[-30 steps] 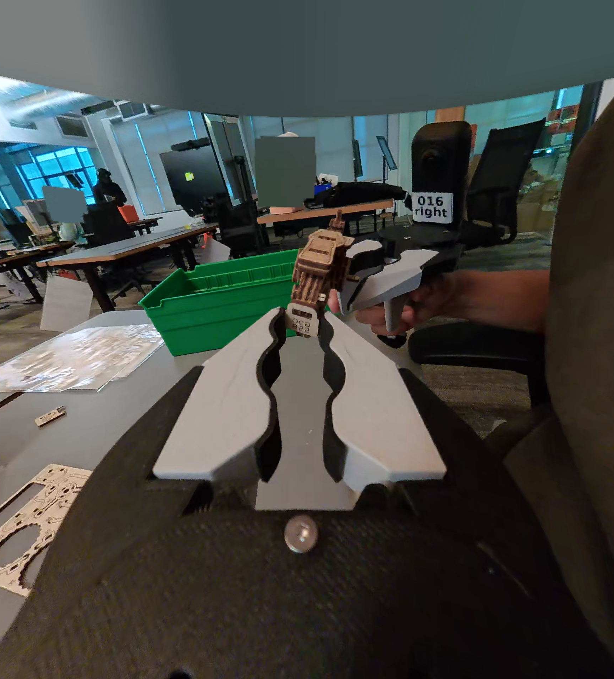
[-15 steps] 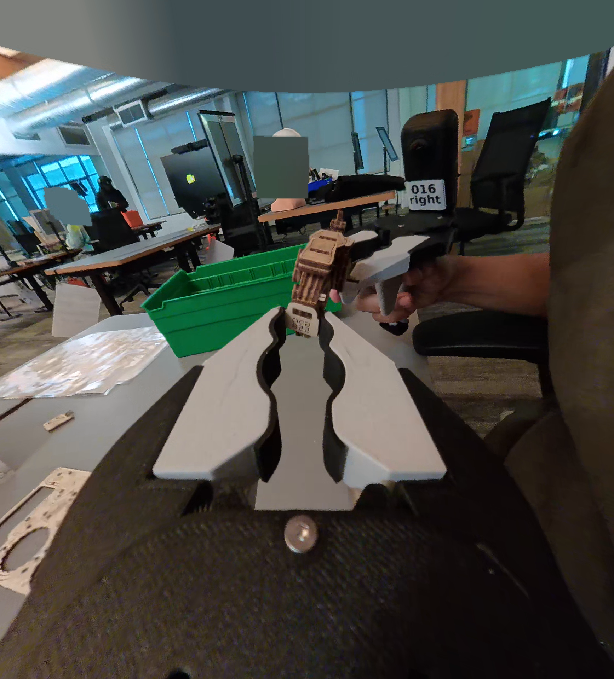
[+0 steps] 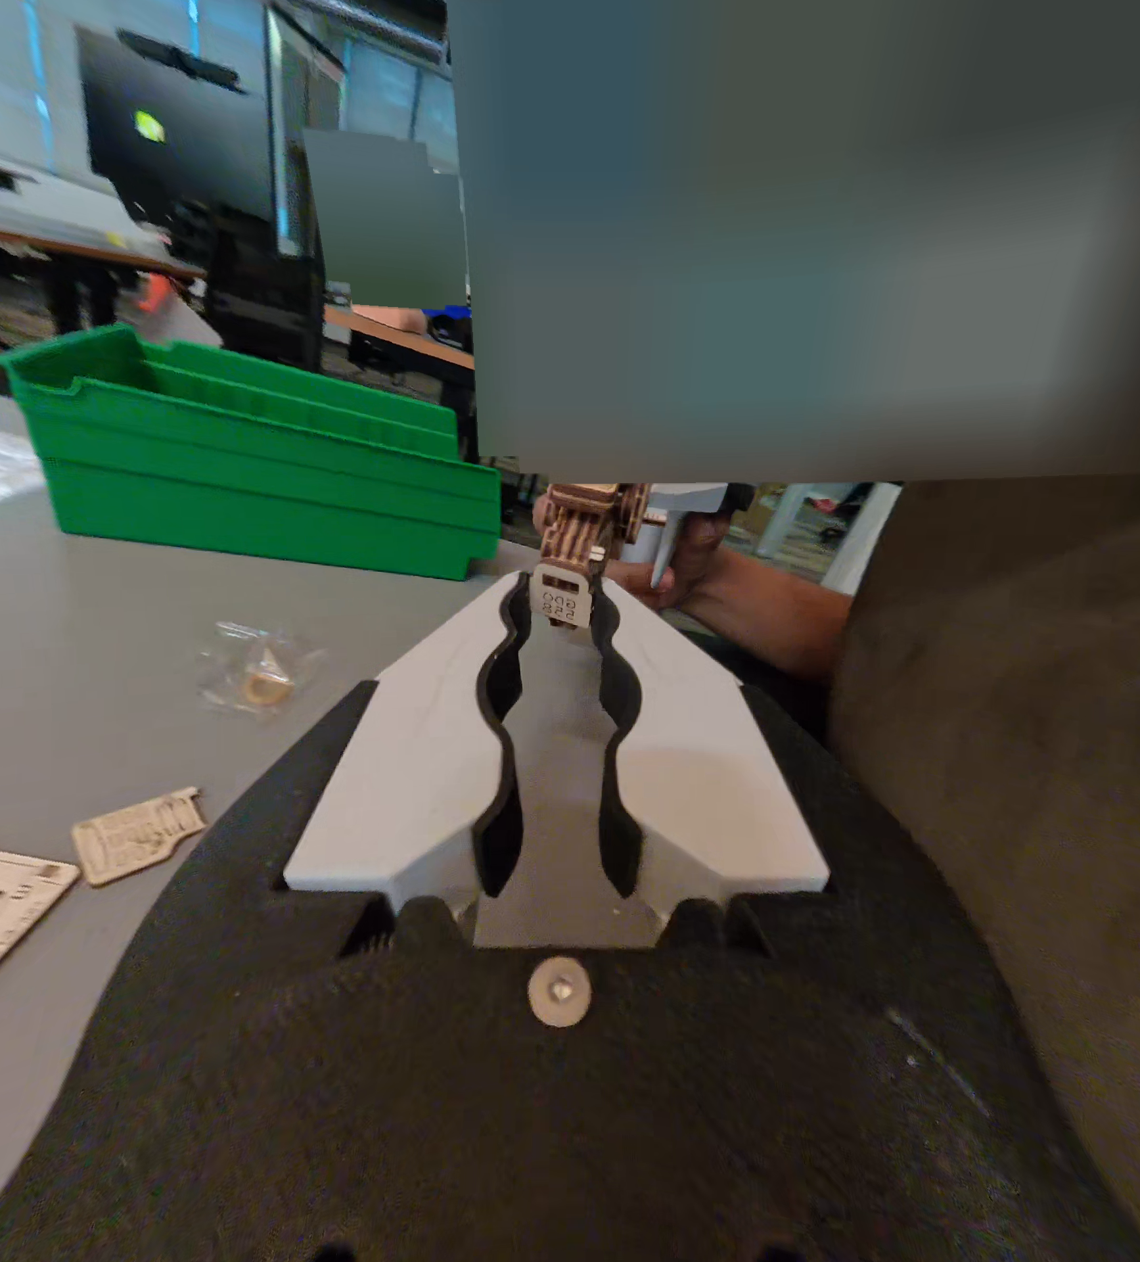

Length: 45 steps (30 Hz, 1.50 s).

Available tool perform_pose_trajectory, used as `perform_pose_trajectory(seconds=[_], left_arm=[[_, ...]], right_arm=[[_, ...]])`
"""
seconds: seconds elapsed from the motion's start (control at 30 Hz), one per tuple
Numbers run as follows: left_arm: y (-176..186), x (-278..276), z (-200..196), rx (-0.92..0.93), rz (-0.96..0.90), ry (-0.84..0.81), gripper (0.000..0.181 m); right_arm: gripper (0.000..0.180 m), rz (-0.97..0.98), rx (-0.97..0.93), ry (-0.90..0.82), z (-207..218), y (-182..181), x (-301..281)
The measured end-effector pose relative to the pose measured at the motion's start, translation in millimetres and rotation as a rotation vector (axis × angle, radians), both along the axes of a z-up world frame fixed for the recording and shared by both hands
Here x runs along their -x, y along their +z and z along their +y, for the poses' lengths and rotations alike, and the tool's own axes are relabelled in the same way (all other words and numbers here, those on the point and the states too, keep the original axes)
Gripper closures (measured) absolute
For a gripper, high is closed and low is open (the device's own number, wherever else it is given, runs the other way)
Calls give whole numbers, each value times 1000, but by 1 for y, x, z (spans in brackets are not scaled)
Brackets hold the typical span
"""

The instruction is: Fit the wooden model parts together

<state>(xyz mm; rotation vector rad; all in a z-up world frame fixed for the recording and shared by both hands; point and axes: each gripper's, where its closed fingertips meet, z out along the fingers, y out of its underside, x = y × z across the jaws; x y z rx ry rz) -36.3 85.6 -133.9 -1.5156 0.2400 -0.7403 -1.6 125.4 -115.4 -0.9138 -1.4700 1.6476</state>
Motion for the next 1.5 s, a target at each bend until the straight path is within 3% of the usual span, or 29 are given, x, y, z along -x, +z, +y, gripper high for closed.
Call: perform_pose_trajectory(seconds=[0.1, 0.6, 0.8, 1.23, 1.5], left_arm=[[-1, 3, 0, 15, -43, -26, 165], [2, -5, -9, -58, 80, -63, 164], [-1, -6, -8, -40, 72, -69, 164], [6, -10, -11, -73, 90, -58, 164], [5, -28, -14, -105, 159, -78, 134]], right_arm=[[157, -3, 23, 23, -2, 1, -1], [156, -19, 8, 71, -18, 2, -3], [147, -52, 29, 118, -24, -1, -4], [154, -20, -7, 114, -29, 2, -2], [154, 75, -88, 132, -40, 10, -10]])
